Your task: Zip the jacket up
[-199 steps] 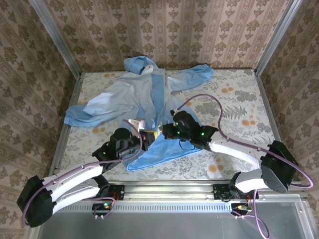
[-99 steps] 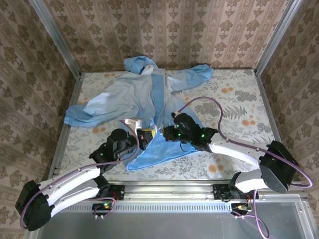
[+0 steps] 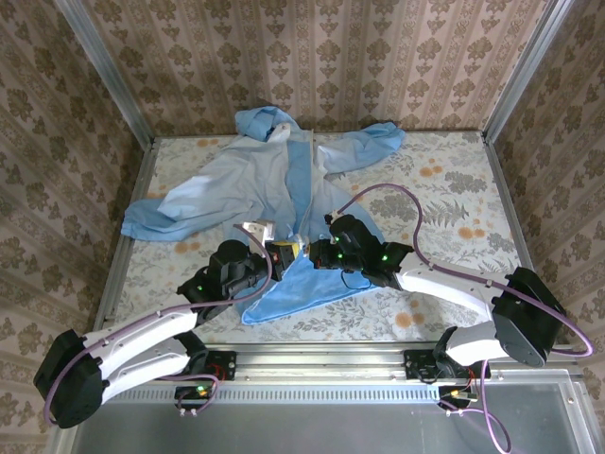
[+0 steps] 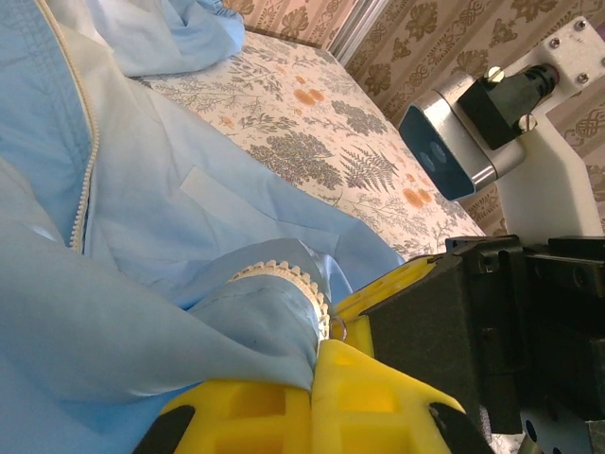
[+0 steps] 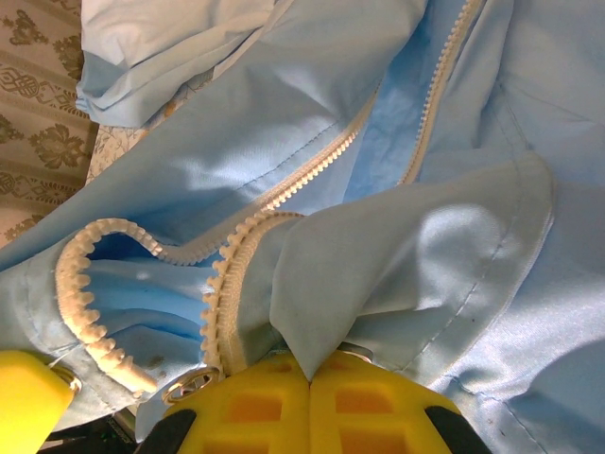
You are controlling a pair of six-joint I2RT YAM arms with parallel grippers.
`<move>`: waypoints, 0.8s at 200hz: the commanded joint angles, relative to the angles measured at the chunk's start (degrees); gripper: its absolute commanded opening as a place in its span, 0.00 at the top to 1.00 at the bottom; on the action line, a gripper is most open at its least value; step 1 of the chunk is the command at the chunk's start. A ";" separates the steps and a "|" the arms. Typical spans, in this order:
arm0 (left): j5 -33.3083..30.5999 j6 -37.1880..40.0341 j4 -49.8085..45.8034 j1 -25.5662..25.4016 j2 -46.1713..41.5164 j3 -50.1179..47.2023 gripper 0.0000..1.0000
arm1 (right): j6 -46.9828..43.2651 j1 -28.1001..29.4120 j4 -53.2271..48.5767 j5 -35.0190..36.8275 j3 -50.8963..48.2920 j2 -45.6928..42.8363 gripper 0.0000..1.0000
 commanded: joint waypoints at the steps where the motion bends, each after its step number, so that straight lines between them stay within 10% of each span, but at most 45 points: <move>1: 0.67 0.76 2.80 0.30 -0.06 2.27 1.00 | 1.34 -0.22 2.28 -0.69 0.64 -0.14 1.00; 160: 0.55 0.65 3.62 -0.87 1.57 2.44 1.00 | 1.61 -0.22 2.26 -0.42 1.19 0.27 1.00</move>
